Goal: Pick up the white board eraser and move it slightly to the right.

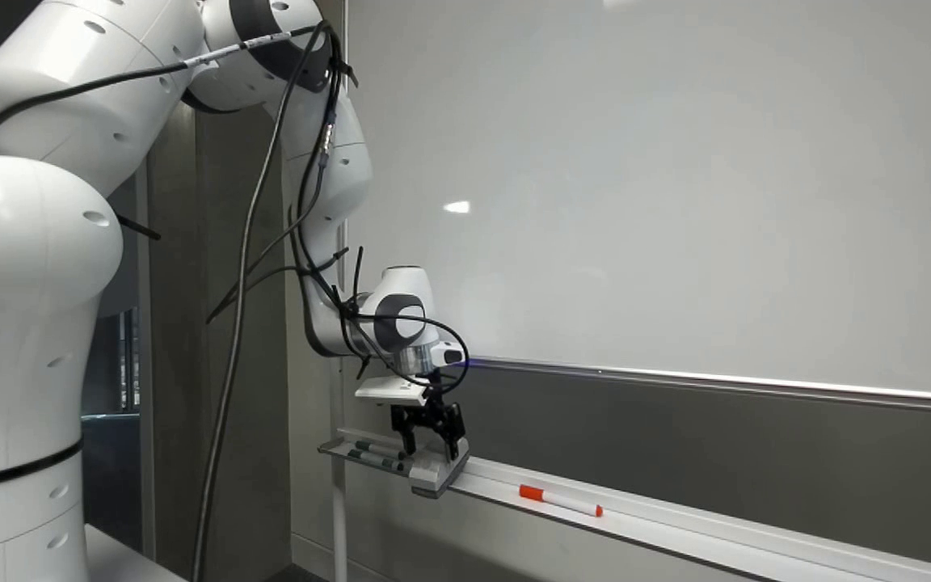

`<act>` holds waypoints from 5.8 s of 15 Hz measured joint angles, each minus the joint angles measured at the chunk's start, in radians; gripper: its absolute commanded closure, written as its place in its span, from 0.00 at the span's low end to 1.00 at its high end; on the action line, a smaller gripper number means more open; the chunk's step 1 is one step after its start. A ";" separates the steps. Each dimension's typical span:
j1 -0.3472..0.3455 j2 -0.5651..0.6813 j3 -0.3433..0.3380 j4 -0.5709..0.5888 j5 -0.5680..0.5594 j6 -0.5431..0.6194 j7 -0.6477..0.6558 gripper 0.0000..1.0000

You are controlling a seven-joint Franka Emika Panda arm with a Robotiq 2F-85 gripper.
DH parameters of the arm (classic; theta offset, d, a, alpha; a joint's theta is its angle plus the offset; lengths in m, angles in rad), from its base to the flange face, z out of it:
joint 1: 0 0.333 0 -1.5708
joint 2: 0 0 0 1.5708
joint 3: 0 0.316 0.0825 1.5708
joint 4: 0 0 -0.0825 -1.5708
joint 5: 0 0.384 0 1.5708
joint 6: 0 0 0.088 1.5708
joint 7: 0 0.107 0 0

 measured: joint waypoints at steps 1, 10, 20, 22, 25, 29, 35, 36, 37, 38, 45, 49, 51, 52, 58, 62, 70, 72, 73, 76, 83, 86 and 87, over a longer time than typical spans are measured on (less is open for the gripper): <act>0.000 0.005 0.001 0.002 0.000 0.000 0.000 0.00; 0.001 0.052 0.003 0.028 0.000 0.000 -0.005 0.49; 0.002 0.056 0.002 0.033 0.000 0.000 -0.007 0.63; 0.004 0.045 -0.004 0.032 0.000 0.001 -0.007 0.63; 0.004 0.008 -0.017 0.023 -0.001 0.001 -0.007 0.63; 0.019 -0.051 -0.059 -0.001 -0.014 0.000 -0.007 0.63; 0.040 -0.089 -0.165 -0.011 -0.064 -0.003 -0.002 0.63; 0.038 -0.089 -0.178 -0.010 -0.065 -0.004 -0.002 0.63; 0.035 -0.089 -0.189 -0.010 -0.065 -0.006 -0.002 0.63; 0.030 -0.089 -0.196 -0.009 -0.065 -0.010 -0.002 0.63; -0.057 -0.068 -0.199 0.017 -0.056 -0.042 -0.010 0.63; -0.120 -0.054 -0.193 0.043 -0.046 -0.076 -0.010 0.63; -0.148 -0.050 -0.192 0.059 -0.039 -0.096 -0.012 0.63; -0.161 -0.046 -0.191 0.067 -0.034 -0.105 -0.014 0.63; -0.240 -0.008 -0.170 0.136 0.007 -0.195 -0.068 0.63; -0.275 0.021 -0.156 0.191 0.019 -0.279 -0.114 0.63; -0.278 0.072 -0.167 0.272 0.001 -0.320 -0.171 0.63; -0.278 0.082 -0.170 0.284 -0.002 -0.320 -0.188 0.63; -0.279 0.088 -0.171 0.290 -0.003 -0.320 -0.197 0.63; -0.287 0.106 -0.171 0.306 -0.005 -0.320 -0.232 0.63; -0.318 0.150 -0.174 0.347 -0.028 -0.320 -0.263 0.63; -0.320 0.154 -0.172 0.353 -0.039 -0.316 -0.264 0.63; -0.320 0.154 -0.171 0.354 -0.039 -0.310 -0.265 0.63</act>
